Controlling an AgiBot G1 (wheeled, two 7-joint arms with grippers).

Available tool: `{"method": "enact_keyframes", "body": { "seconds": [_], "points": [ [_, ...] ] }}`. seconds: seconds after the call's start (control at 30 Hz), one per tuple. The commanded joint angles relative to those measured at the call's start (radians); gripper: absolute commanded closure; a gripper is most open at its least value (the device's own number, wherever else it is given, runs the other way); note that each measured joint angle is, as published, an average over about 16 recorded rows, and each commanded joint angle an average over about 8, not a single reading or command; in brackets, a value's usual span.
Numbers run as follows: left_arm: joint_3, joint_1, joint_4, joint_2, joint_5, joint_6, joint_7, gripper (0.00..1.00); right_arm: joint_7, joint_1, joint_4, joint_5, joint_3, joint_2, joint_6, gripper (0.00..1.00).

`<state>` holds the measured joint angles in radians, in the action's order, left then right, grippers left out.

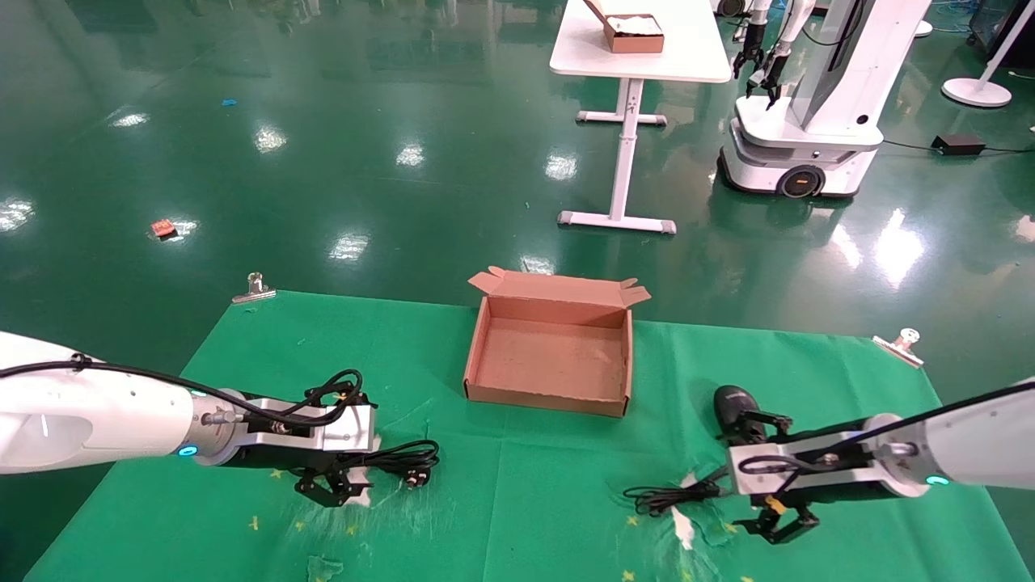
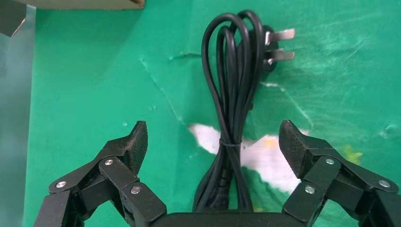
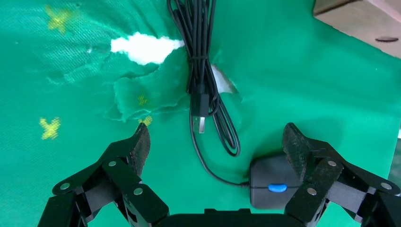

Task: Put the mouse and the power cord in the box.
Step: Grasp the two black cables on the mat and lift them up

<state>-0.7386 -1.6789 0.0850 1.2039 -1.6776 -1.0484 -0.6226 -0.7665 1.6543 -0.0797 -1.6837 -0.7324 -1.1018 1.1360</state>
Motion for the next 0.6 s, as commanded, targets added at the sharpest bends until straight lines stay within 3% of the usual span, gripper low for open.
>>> {"method": "enact_keyframes", "body": {
  "seconds": [0.03,0.53,0.6],
  "points": [
    [0.001,-0.002,-0.016,0.005,0.000,0.012,-0.015,0.00,-0.018,0.003,0.017,-0.004,-0.002,-0.015,-0.015,0.00],
    [0.008,-0.003,-0.062,0.013,0.010,0.045,-0.072,0.00,-0.075,0.007,0.063,-0.009,-0.006,-0.062,-0.056,0.00],
    [0.008,-0.002,-0.064,0.014,0.011,0.045,-0.078,0.00,-0.080,0.010,0.065,-0.008,-0.005,-0.063,-0.058,0.04]
  ]
}}
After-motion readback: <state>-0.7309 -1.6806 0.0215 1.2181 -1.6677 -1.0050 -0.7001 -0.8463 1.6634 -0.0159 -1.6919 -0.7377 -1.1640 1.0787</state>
